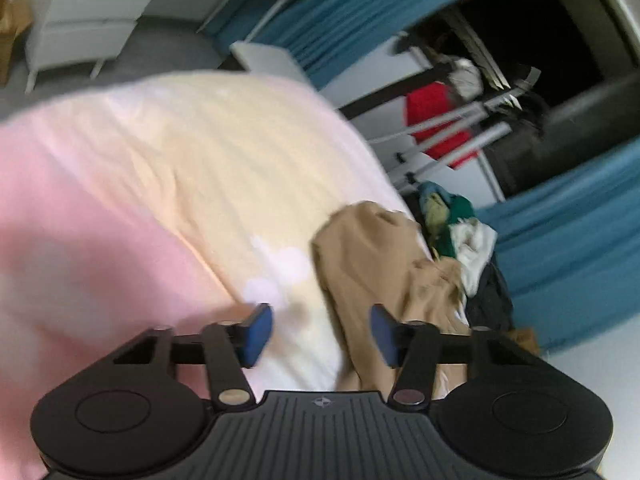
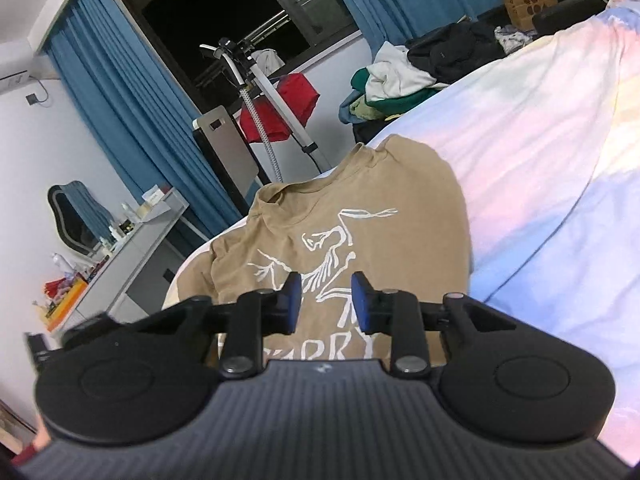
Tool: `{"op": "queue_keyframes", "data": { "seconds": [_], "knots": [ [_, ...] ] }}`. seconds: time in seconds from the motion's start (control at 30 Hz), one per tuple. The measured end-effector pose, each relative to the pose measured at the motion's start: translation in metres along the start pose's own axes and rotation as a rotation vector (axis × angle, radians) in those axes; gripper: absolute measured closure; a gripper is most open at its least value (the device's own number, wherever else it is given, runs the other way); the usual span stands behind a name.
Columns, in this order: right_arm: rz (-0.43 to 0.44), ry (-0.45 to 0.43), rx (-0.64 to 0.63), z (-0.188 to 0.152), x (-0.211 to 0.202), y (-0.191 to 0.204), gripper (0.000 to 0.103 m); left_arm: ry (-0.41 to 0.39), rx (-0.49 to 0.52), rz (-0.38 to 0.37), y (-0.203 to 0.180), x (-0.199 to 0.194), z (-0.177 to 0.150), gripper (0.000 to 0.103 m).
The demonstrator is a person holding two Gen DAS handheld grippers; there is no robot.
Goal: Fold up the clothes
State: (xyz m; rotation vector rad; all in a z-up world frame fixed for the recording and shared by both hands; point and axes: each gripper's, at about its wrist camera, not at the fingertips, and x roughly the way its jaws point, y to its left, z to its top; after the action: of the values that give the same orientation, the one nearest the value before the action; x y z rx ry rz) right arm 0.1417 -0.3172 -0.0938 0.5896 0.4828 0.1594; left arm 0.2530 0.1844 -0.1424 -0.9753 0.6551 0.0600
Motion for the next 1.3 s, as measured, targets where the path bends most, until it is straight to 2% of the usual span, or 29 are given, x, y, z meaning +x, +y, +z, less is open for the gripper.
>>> {"op": "queue_keyframes", "data": {
  "seconds": [0.13, 0.23, 0.3, 0.33, 0.37, 0.4, 0.43, 0.5, 0.57, 0.7, 0.77, 0.9, 0.97, 1.0, 1.1, 1.2, 1.3],
  "knots": [
    [0.0, 0.028, 0.012, -0.005, 0.021, -0.008, 0.072, -0.037, -0.134, -0.046, 0.008, 0.038, 0.005, 0.06],
    [0.001, 0.047, 0.032, -0.007, 0.034, -0.014, 0.072, -0.03, -0.154, -0.089, 0.002, 0.058, 0.008, 0.057],
    [0.0, 0.058, 0.048, -0.008, 0.042, -0.017, 0.072, -0.013, -0.134, -0.092, -0.007, 0.068, 0.011, 0.057],
    [0.0, 0.064, 0.056, -0.009, 0.046, -0.018, 0.072, -0.026, -0.108, -0.068, -0.012, 0.069, 0.012, 0.059],
    [-0.001, 0.07, 0.063, -0.009, 0.05, -0.02, 0.072, -0.038, -0.083, -0.044, -0.017, 0.069, 0.014, 0.071],
    [-0.001, 0.075, 0.071, -0.01, 0.054, -0.021, 0.072, -0.05, -0.056, -0.02, -0.023, 0.07, 0.015, 0.092],
    [-0.001, 0.079, 0.074, -0.01, 0.056, -0.022, 0.072, -0.067, -0.025, 0.002, -0.029, 0.07, 0.018, 0.096],
    [-0.002, 0.078, 0.062, -0.011, 0.054, -0.019, 0.072, -0.125, 0.059, 0.061, -0.041, 0.061, 0.029, 0.096],
    [-0.007, 0.076, 0.053, -0.012, 0.052, -0.017, 0.072, -0.17, 0.186, 0.13, -0.06, 0.053, 0.041, 0.097],
    [-0.017, 0.071, 0.05, -0.011, 0.051, -0.016, 0.072, -0.226, 0.402, 0.277, -0.105, 0.045, 0.064, 0.098],
    [-0.024, 0.07, 0.048, -0.01, 0.051, -0.016, 0.072, -0.245, 0.5, 0.353, -0.122, 0.051, 0.068, 0.097],
    [-0.04, 0.069, 0.044, -0.009, 0.053, -0.017, 0.072, -0.222, 0.621, 0.469, -0.14, 0.085, 0.06, 0.097],
    [-0.048, 0.067, 0.041, -0.008, 0.054, -0.018, 0.072, -0.187, 0.617, 0.432, -0.133, 0.081, 0.051, 0.095],
    [-0.049, 0.067, 0.04, -0.008, 0.055, -0.018, 0.072, -0.169, 0.615, 0.413, -0.129, 0.079, 0.047, 0.085],
    [-0.046, 0.073, 0.032, -0.008, 0.057, -0.017, 0.072, -0.115, 0.607, 0.356, -0.119, 0.071, 0.034, 0.075],
    [-0.046, 0.064, 0.014, -0.007, 0.054, -0.014, 0.072, -0.047, 0.593, 0.276, -0.106, 0.025, 0.015, 0.067],
    [-0.049, 0.042, 0.006, -0.004, 0.046, -0.013, 0.072, 0.072, 0.607, 0.246, -0.093, -0.023, -0.016, 0.066]
  ]
}}
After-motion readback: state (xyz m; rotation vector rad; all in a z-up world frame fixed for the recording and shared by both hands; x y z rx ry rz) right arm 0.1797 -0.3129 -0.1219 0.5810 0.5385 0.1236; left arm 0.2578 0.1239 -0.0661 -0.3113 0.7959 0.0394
